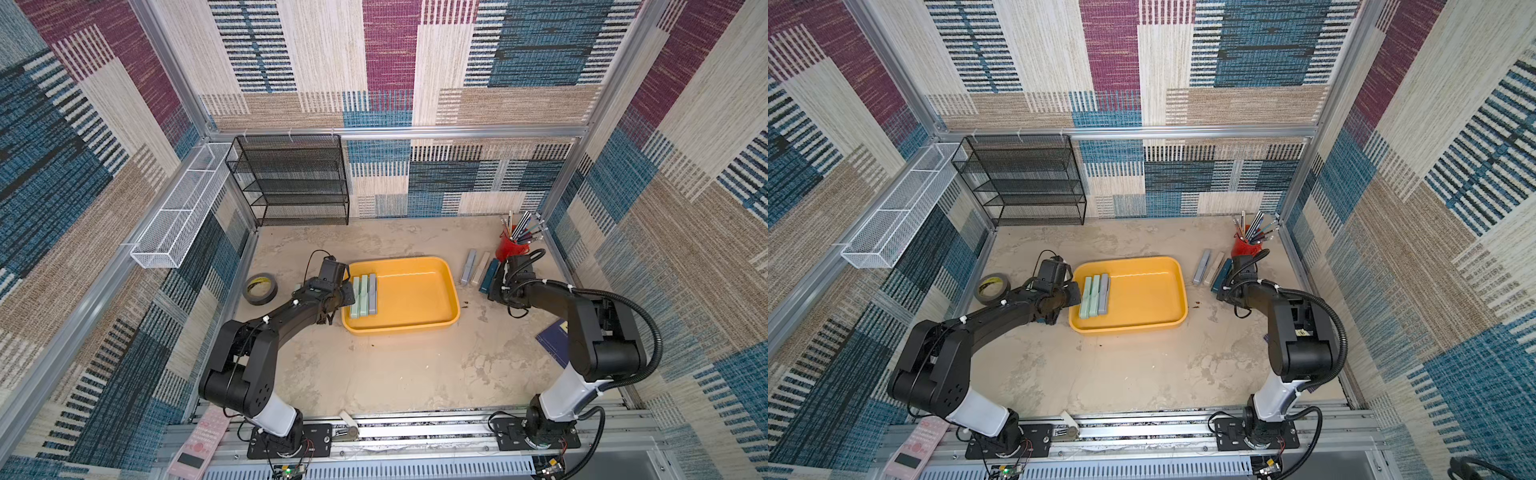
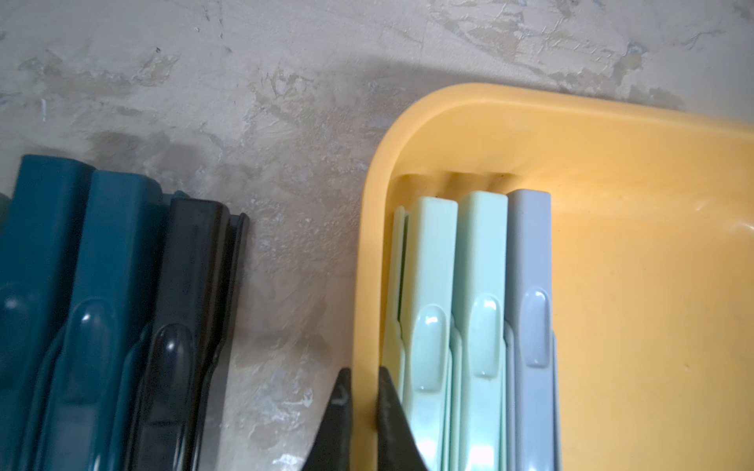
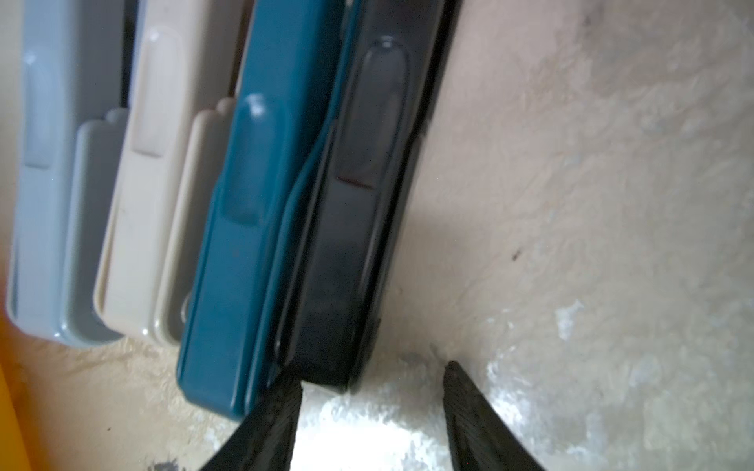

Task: Put the pruning pliers into the storage box
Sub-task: Adjust the pruning pliers at the center of the board.

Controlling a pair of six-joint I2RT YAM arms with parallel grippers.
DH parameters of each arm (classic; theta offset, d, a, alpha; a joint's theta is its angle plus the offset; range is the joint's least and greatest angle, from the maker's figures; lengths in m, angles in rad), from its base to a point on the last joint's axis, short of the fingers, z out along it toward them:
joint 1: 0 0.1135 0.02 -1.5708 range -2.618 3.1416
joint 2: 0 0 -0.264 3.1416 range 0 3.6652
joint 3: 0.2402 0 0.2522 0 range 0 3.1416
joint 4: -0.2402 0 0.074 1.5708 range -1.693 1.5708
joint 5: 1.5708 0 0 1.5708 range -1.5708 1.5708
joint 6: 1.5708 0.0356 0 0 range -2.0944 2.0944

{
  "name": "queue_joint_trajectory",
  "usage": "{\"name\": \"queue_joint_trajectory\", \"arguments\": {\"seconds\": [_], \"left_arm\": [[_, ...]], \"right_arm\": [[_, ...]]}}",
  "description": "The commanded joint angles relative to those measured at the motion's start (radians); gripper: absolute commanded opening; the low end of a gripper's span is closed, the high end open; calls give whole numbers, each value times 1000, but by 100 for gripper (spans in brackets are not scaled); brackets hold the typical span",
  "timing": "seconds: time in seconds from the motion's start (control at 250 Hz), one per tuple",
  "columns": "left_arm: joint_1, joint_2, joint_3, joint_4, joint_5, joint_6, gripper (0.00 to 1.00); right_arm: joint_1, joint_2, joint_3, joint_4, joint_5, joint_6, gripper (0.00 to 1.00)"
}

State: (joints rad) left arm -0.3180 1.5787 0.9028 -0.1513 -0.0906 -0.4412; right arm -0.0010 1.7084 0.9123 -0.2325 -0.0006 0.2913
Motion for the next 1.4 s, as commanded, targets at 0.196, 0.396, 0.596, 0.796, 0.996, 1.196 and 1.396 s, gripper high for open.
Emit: {"name": "queue_joint_trajectory", "arguments": {"seconds": [0.196,0.396,0.596,0.796,0.996,1.196,1.396], "left_arm": [[2,10,2,-27,3,9,10],[2,20,8,-26,9,12,10],[2,30,4,-15,15,9,10],[2,23,3,-21,9,15,10],[5,23,-1,-17,11,16,10],[5,43,4,-7,29,15,10],[5,42,5,-4,29,16,10]], "right_arm": [[0,10,34,50,-38,6,58],[1,-3,41,46,-59,18,60],[0,21,46,62,-40,36,61],[0,56,72,71,-8,57,58],[-2,21,52,40,31,43,53],[-30,-11,-2,7,64,26,50],[-40,-55,-14,3,73,-12,49]]}}
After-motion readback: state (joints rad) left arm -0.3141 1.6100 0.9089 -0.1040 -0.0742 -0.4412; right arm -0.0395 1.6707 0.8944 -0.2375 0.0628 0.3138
